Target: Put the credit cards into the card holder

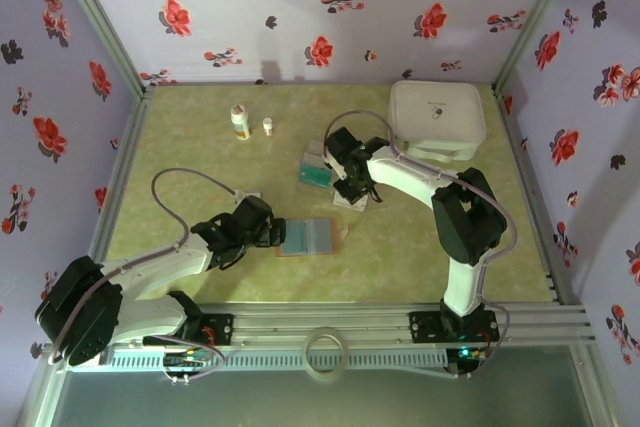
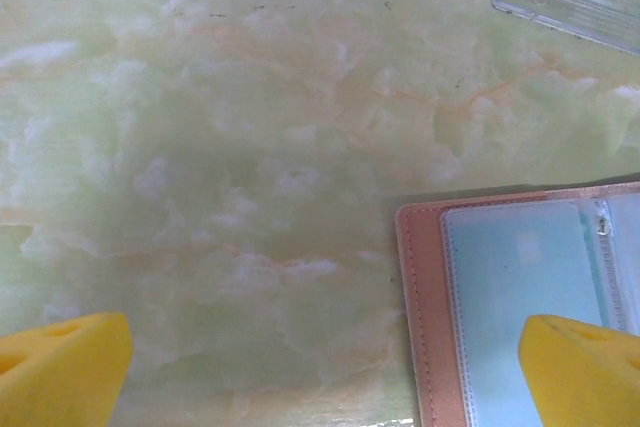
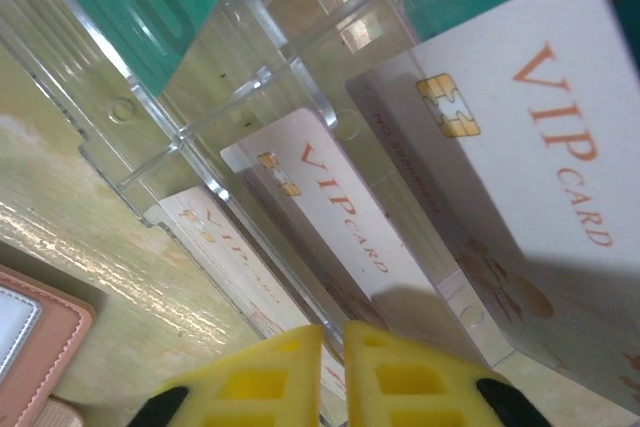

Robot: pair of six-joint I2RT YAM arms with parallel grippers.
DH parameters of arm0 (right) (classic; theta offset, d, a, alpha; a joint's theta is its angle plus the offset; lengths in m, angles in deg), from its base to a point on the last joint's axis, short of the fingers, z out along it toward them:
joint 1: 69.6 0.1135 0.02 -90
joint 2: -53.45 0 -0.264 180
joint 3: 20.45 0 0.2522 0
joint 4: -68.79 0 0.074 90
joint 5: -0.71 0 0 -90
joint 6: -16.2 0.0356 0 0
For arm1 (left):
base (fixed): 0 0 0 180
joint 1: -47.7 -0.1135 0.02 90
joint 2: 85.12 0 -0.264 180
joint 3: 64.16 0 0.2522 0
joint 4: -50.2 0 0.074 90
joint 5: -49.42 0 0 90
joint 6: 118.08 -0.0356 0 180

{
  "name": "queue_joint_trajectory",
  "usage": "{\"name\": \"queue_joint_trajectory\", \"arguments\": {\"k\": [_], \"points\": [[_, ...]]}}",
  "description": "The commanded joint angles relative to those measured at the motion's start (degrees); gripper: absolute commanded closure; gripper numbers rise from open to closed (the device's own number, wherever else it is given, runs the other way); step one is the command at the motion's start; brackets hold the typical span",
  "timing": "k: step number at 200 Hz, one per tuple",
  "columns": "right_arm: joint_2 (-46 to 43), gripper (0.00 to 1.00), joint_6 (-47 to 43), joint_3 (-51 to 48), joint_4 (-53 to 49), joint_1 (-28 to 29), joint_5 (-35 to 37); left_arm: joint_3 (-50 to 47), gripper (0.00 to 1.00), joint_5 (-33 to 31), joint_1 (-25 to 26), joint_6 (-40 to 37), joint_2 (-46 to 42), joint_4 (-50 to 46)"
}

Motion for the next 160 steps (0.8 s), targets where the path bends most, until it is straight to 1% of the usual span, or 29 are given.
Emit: {"name": "queue_joint_trajectory", "arguments": {"k": [1,48,143,160], "points": [[-1.2,0.82,-0.5,-1.0,-2.0,0.9,-2.4,-0.7,0.00,-0.2,-0.5,0.8,0.1,0.3],[-0.9,0.81,-0.4,-1.2,-2.2,2.2,-2.2,-0.8,0.00,-0.2,-0.6,0.8,0.1,0.4],[-0.5,0.90,-1.7,-0.3,-2.9,2.3,-1.5,-1.4,0.00,-0.1,-0.8,1.0,-0.1,0.8],[-0.2,0.93,-2.1,0.0,-3.1,2.3,-1.8,-1.4,0.00,-0.1,-0.8,1.0,-0.1,0.8]]}}
